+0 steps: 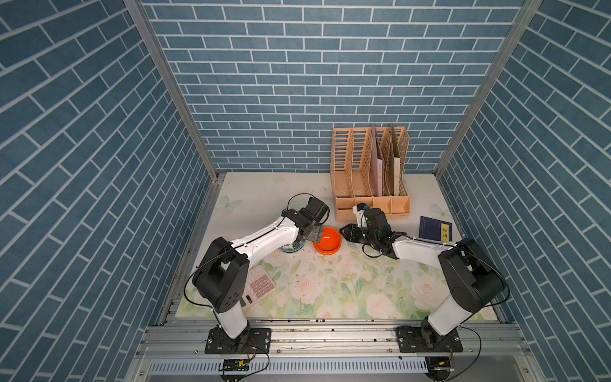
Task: Stack the bowls
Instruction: Place the bowl on the bowl.
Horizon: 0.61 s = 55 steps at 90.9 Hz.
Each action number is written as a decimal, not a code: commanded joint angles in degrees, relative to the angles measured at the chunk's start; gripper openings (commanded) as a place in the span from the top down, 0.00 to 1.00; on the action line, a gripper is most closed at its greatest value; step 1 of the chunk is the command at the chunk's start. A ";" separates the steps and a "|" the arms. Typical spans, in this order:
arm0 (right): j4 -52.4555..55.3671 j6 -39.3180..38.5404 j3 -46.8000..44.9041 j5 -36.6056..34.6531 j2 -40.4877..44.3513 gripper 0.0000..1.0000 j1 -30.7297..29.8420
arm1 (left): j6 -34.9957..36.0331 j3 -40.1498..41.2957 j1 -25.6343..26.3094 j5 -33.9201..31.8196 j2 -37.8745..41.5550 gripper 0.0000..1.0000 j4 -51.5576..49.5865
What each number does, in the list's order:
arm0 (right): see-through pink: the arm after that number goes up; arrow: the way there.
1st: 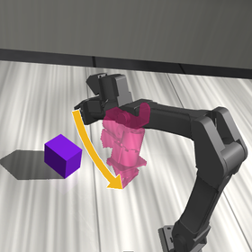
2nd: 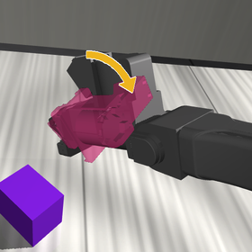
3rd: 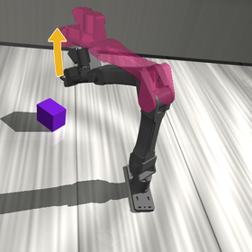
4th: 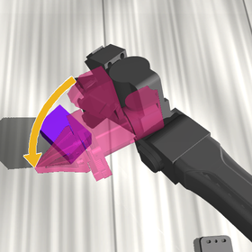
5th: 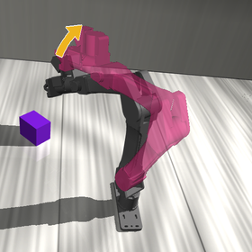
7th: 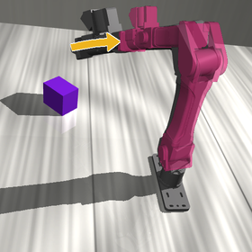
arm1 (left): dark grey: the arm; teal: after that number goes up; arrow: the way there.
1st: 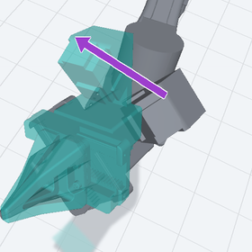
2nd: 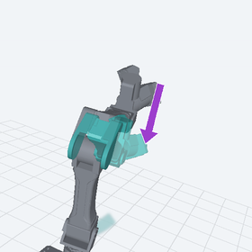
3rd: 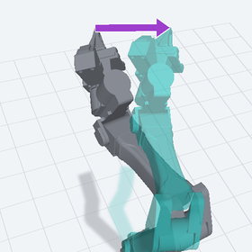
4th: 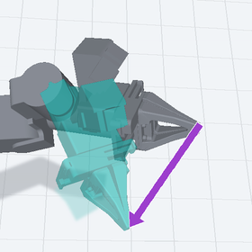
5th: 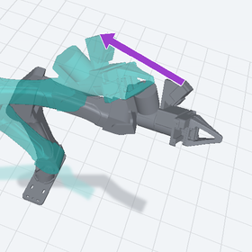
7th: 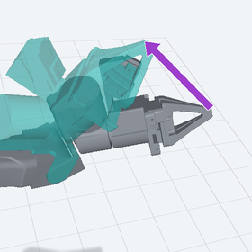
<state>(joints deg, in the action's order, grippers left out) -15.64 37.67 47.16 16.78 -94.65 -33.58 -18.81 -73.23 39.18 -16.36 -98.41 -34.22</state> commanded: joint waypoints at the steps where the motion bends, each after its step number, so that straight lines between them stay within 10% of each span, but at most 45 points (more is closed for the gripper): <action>1: 0.52 -0.22 1.47 0.36 -0.65 0.70 0.20 | -0.26 0.59 -0.07 -0.87 -1.27 0.12 -0.90; 55: 0.80 -0.49 1.40 0.36 -0.82 0.70 0.19 | -0.26 2.52 -1.18 0.13 -1.94 0.13 0.71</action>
<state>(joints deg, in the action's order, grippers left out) -15.40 37.67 47.20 16.78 -94.67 -33.58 -18.81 -72.25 38.61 -16.25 -99.77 -33.61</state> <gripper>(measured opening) 0.299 0.878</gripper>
